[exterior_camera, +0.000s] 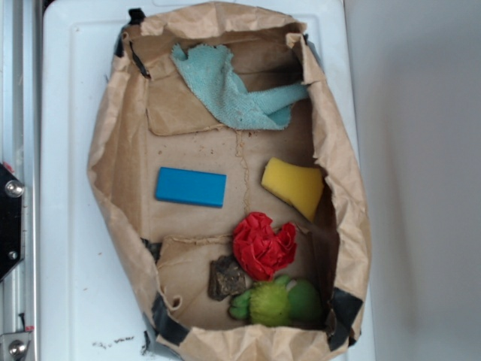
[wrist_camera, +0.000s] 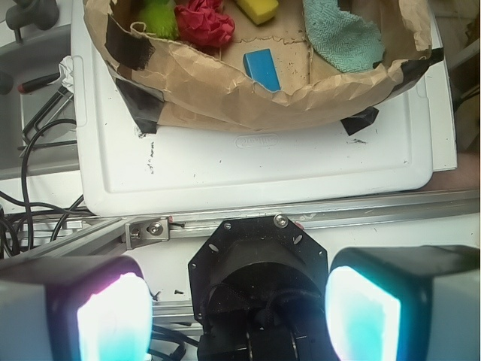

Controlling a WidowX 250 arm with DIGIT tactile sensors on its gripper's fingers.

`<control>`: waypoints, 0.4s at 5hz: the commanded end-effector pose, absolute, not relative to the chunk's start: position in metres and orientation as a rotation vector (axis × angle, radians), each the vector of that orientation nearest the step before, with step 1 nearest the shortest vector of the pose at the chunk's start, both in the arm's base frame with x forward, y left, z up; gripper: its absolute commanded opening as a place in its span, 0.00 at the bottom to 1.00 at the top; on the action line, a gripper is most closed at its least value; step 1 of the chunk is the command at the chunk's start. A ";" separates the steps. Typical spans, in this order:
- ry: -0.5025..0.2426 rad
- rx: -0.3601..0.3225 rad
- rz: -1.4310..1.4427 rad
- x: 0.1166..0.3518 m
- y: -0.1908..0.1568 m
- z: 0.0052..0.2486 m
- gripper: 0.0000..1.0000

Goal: Grab the blue cloth.

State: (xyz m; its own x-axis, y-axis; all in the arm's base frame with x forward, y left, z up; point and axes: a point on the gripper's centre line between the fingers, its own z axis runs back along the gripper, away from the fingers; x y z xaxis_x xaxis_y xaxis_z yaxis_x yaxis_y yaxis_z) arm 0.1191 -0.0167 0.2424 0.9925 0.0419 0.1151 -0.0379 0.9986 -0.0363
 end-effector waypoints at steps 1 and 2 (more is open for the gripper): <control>-0.116 -0.034 0.040 0.119 -0.017 0.242 1.00; -0.149 -0.031 0.061 0.139 -0.017 0.237 1.00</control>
State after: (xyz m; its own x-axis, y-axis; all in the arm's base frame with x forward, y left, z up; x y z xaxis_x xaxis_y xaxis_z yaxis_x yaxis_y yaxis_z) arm 0.1354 -0.0169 0.2336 0.9885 0.0583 0.1399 -0.0540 0.9979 -0.0346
